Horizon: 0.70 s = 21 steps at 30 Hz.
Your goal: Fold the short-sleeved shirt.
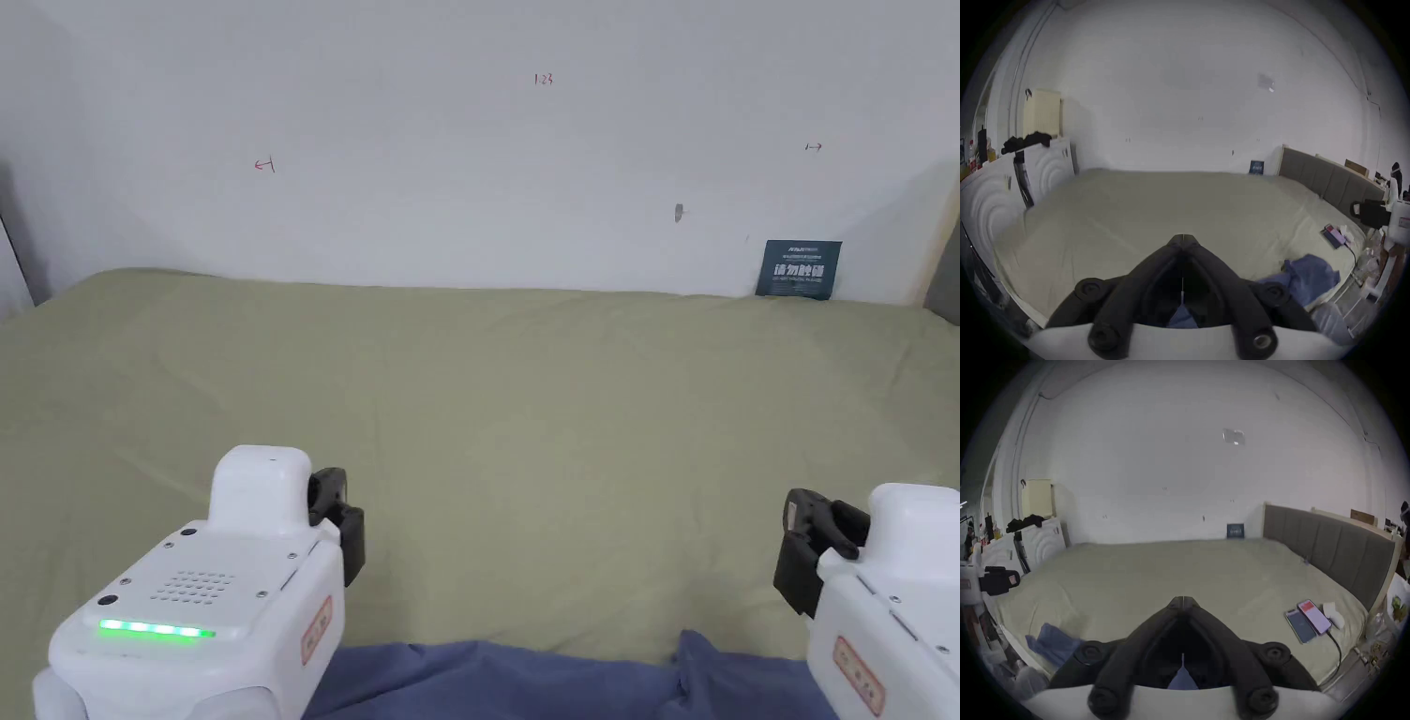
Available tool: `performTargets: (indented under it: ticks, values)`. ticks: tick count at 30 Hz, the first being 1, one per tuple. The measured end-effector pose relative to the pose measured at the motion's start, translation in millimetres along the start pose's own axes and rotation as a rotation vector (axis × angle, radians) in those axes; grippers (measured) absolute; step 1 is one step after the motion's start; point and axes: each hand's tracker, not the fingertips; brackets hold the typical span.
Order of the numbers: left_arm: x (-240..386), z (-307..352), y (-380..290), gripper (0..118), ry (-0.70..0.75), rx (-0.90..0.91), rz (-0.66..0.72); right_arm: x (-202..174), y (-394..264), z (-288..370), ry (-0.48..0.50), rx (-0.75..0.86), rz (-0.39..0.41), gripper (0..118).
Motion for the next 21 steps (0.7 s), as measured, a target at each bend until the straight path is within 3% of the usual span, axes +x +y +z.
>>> performTargets:
  ticks: [12, 15, 17, 21]
  values:
    - [-14.3, 19.7, 14.3, 0, 0.034, 0.032, -0.080, -19.8, -0.4, 17.4, -0.040, 0.059, 0.083, 1]
    - [-55.1, 7.3, 17.1, 0, -0.051, -0.111, -0.015, -25.3, -1.4, 21.8, -0.039, 0.066, 0.084, 1]
    - [-95.1, -5.9, 10.5, 0, -0.137, -0.223, 0.104, -29.7, -1.6, 27.6, -0.037, 0.072, 0.082, 1]
    - [-170.8, -46.9, -23.4, 0, -0.324, -0.573, 0.275, -38.1, -6.4, 31.6, -0.028, 0.062, 0.086, 1]
